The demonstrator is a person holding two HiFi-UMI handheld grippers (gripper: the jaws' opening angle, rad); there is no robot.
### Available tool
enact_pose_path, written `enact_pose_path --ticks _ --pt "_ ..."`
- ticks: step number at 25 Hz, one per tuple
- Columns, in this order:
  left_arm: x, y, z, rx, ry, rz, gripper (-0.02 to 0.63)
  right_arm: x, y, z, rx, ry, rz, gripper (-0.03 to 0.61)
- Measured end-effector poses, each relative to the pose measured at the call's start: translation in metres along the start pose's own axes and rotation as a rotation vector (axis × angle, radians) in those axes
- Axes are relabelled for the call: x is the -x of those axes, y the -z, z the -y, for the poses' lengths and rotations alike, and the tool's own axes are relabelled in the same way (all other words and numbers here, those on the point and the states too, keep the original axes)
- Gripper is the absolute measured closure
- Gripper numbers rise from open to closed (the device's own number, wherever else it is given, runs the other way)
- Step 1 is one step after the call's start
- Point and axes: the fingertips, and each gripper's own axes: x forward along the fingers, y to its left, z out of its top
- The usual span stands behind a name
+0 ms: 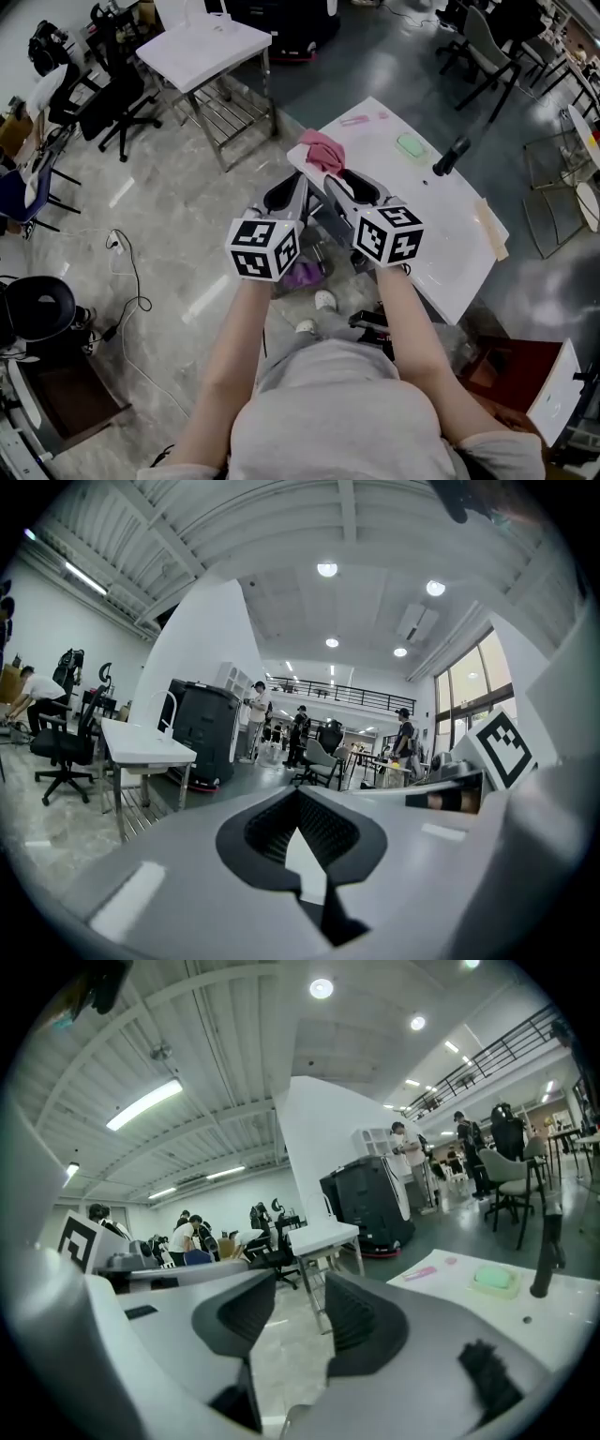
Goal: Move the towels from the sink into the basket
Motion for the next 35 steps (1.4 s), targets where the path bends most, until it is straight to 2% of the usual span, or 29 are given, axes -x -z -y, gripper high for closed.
enact_pose_path --ticks 4,7,12,22,35 --pt "-0.017 0.004 -0.009 0.004 -0.019 -0.014 0.608 -0.019 0.006 0.02 0.044 0.022 -0.039 0.349" --pt "-0.031 0.005 -0.016 0.009 -0.036 -0.02 0.608 -0.034 0.008 0.037 0.072 0.028 -0.065 0.333" --pt "-0.052 0.011 -0.025 -0.001 -0.061 -0.04 0.607 -0.06 0.013 0.068 0.121 0.041 -0.102 0.328" --pt "-0.08 0.028 -0.047 -0.028 -0.114 -0.095 0.608 -0.126 0.05 0.11 0.178 -0.017 -0.258 0.328" --pt "-0.106 0.042 -0.08 0.016 -0.156 -0.139 0.607 -0.19 0.112 0.152 0.235 -0.055 -0.49 0.328"
